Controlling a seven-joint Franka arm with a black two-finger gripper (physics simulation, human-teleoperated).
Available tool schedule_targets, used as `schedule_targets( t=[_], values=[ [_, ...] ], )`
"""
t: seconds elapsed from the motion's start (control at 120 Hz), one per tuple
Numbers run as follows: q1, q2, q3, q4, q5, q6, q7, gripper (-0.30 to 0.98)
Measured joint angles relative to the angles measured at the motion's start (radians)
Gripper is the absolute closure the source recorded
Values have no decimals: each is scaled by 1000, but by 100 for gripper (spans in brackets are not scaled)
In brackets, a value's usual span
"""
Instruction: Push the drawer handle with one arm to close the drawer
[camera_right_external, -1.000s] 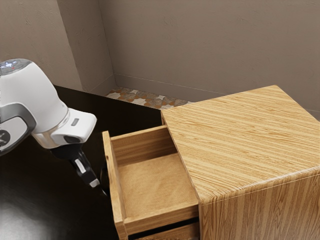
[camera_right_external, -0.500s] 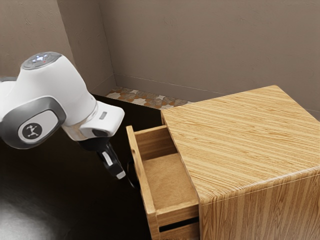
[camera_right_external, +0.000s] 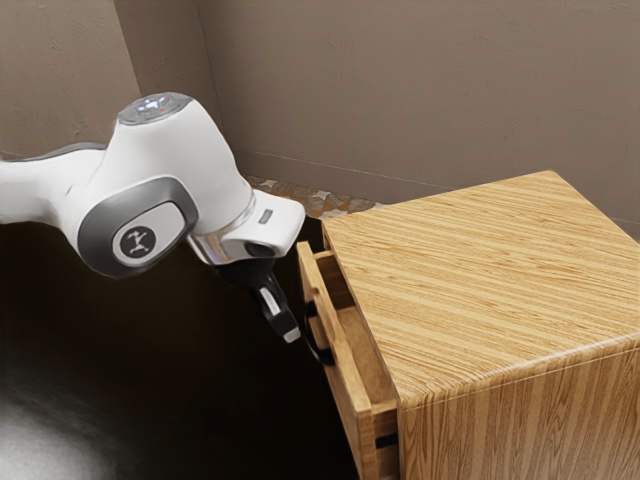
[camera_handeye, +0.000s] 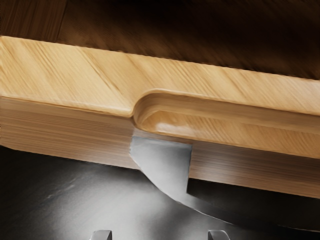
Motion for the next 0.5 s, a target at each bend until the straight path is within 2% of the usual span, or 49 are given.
schedule_targets(
  t=[0.325,0.5],
  values=[
    [0,133,-31,120,-1,8,14,50],
    [6,155,-32,134,26,13,11,47]
  ],
)
